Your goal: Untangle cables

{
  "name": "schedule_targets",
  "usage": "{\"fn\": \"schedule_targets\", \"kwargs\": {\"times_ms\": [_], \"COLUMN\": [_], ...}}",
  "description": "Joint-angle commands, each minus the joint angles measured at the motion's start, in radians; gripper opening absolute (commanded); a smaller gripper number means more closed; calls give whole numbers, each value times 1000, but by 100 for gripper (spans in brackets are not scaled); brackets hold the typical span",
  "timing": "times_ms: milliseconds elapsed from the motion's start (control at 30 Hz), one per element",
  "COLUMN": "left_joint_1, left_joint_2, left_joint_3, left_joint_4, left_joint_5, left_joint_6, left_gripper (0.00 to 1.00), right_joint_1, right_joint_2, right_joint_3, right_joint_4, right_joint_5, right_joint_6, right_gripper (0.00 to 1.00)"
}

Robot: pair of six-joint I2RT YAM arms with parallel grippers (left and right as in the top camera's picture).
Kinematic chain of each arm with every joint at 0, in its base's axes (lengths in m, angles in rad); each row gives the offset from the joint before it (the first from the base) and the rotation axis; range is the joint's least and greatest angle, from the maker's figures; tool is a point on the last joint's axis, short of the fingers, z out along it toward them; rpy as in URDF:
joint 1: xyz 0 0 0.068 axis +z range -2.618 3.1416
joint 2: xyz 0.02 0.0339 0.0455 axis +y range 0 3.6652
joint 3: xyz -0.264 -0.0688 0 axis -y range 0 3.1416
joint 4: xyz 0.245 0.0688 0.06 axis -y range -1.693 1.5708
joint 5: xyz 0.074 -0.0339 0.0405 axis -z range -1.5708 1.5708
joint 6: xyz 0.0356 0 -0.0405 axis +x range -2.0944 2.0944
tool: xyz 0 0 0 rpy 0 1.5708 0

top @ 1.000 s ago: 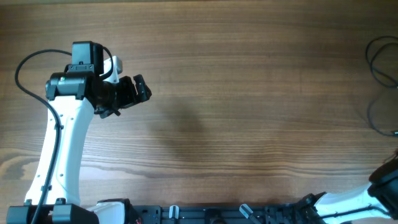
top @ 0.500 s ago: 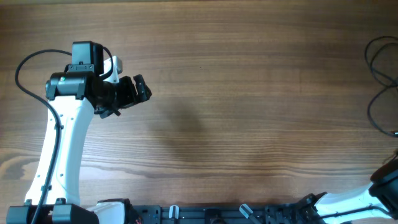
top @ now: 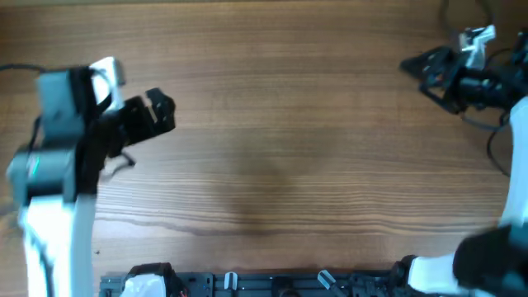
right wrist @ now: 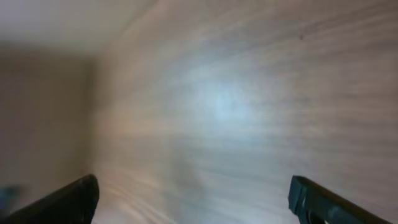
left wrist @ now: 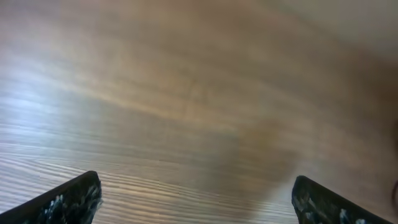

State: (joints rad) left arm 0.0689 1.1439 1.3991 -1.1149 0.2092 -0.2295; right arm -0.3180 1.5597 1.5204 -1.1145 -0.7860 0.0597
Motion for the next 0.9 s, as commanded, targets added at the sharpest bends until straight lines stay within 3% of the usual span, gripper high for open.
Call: {"fn": "schedule_targets", "kwargs": {"times_ms": [0,167,267,400,467,533,733,867], "left_joint_1": [9,9,9,9,5,4,4,-20], "left_joint_2": [-219,-439,-520,-533,-533,-533,-534,-534], "left_joint_3": [17,17,17,17,17,17,17,17], "left_joint_4": [-49,-104,-128,-138,-147,-158,-201,-211], "left_joint_5": [-59,-179,-185,-185,-185,-184,-185,-185], "left_joint_6": [17,17,17,17,17,17,17,17], "left_gripper": [100,100,100,100,100,100,100,100], "right_joint_1": [44,44,44,44,44,44,43,44], "right_joint_2": [-249,-636,-917,-1219,-1308,-1361,-1388,-1479], "right_joint_3": [7,7,7,7,7,8,9,9], "right_joint_4": [-81,-126,-111,-11,-9,-33,-220,-188], "right_joint_5": [236,249,354,715,785,732,673,565], "right_joint_6": [-176,-194,-166,128,226,286,290,224], "right_gripper": [100,100,100,100,100,100,100,100]}}
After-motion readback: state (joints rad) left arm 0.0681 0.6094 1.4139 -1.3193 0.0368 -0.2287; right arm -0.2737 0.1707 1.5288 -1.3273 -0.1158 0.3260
